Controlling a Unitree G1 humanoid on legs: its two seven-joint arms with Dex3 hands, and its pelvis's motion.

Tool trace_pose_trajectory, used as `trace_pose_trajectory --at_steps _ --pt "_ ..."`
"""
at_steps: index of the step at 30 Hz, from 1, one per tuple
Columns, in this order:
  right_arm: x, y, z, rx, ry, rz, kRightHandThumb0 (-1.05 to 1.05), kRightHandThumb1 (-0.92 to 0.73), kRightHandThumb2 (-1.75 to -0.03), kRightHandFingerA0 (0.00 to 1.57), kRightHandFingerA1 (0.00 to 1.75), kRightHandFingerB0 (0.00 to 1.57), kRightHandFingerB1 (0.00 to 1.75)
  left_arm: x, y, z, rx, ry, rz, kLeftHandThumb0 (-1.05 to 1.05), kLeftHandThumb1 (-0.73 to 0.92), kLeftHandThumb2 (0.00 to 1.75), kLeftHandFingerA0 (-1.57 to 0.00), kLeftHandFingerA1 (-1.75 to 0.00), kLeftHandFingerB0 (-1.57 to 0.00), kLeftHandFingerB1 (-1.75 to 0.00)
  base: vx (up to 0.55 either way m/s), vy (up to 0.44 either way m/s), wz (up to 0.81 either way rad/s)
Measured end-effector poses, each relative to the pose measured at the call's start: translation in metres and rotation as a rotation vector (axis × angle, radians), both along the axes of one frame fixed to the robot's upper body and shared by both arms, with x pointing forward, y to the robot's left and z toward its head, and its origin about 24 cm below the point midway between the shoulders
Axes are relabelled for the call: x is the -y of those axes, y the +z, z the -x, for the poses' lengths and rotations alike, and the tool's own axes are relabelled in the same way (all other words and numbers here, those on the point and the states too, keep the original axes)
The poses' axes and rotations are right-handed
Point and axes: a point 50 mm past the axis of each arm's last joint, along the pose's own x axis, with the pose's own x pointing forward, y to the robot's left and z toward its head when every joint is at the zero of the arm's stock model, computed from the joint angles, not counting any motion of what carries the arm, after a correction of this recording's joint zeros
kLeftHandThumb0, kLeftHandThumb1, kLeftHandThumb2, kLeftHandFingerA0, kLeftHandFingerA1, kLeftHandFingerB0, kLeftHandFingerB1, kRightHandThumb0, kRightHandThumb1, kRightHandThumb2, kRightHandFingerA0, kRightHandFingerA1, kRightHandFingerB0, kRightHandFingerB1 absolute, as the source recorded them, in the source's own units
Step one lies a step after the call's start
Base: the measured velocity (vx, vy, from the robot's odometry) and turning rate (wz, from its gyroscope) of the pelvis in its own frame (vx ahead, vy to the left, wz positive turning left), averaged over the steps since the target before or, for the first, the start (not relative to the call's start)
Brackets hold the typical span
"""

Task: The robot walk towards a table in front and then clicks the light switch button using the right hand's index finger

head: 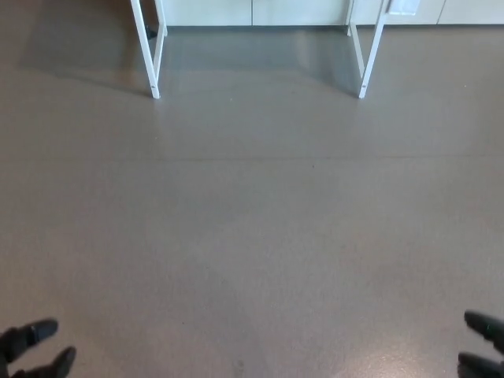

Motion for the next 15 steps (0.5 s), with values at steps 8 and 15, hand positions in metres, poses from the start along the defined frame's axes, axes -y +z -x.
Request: trace_pose_trajectory --at_steps 8,15 --pt "0.003 -0.015 0.04 -0.102 -0.025 -0.081 -0.05 -0.61 -0.98 0.34 0.6 0.19 0.53 -0.001 -0.01 0.032 -0.052 0.007 0.1 -0.64 0.45 0.74 -0.25 -0.94 -0.21 -0.63 0.0 0.0 0.0" --pt "0.006 -0.027 0.079 -0.203 -0.036 -0.107 -0.1 -0.59 -0.97 0.3 0.58 0.17 0.51 0.007 -0.026 0.067 -0.15 0.004 0.151 -0.57 0.36 0.76 -0.31 -0.9 -0.29 -0.65 0.01 -0.004 -0.05"
